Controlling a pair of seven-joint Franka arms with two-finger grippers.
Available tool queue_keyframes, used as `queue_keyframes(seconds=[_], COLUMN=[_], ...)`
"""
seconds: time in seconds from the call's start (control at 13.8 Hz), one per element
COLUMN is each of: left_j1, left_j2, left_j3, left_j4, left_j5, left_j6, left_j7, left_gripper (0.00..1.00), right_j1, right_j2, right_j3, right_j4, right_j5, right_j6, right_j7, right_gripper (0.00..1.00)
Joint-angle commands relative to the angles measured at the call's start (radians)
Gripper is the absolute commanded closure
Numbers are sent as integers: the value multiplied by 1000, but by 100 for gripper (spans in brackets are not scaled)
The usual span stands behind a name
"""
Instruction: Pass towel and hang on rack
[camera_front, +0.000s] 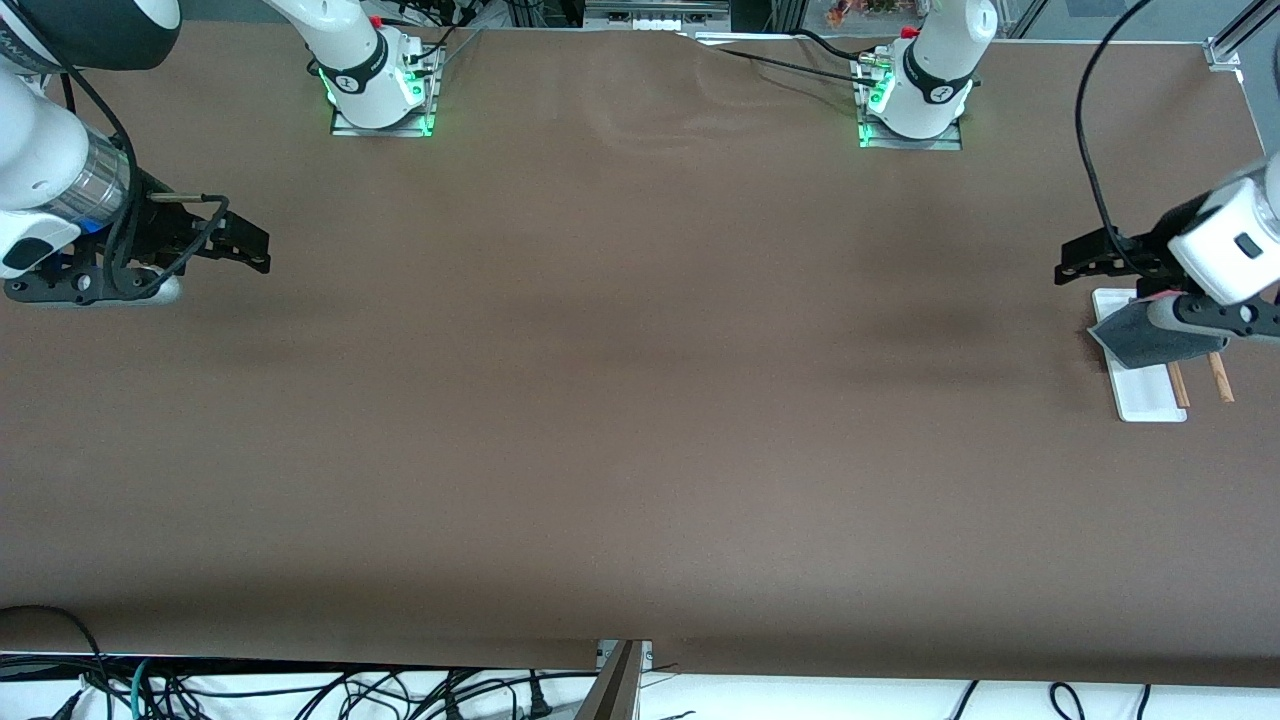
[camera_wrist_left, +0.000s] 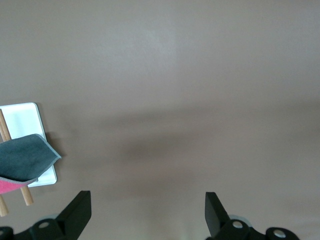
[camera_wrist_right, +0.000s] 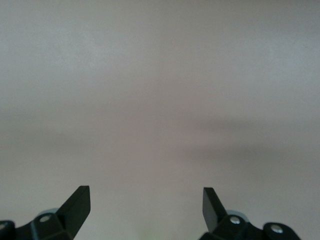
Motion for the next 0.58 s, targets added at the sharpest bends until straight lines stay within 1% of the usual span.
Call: queue_keyframes(seconds=[0.0, 0.07, 0.22, 0.51], left_j1=[-64, -70, -67, -70], left_j2=[-151, -149, -146, -145], left_j3=[31, 31, 46, 48], left_j4=[-207, -202, -201, -196], left_j5=[17, 45, 32, 30], left_j6=[114, 114, 114, 114], left_j7=[-47, -54, -51, -53], left_gripper=[0, 0, 0, 0], right_j1=[1, 1, 1, 1], right_j2=[-2, -2, -2, -2], right_j3=[-1, -1, -1, -1], right_j4=[4, 3, 3, 3], right_j5=[0, 0, 0, 0], right_j6=[-12, -12, -12, -12], right_j7=[-12, -12, -12, -12], right_gripper=[1, 1, 1, 1])
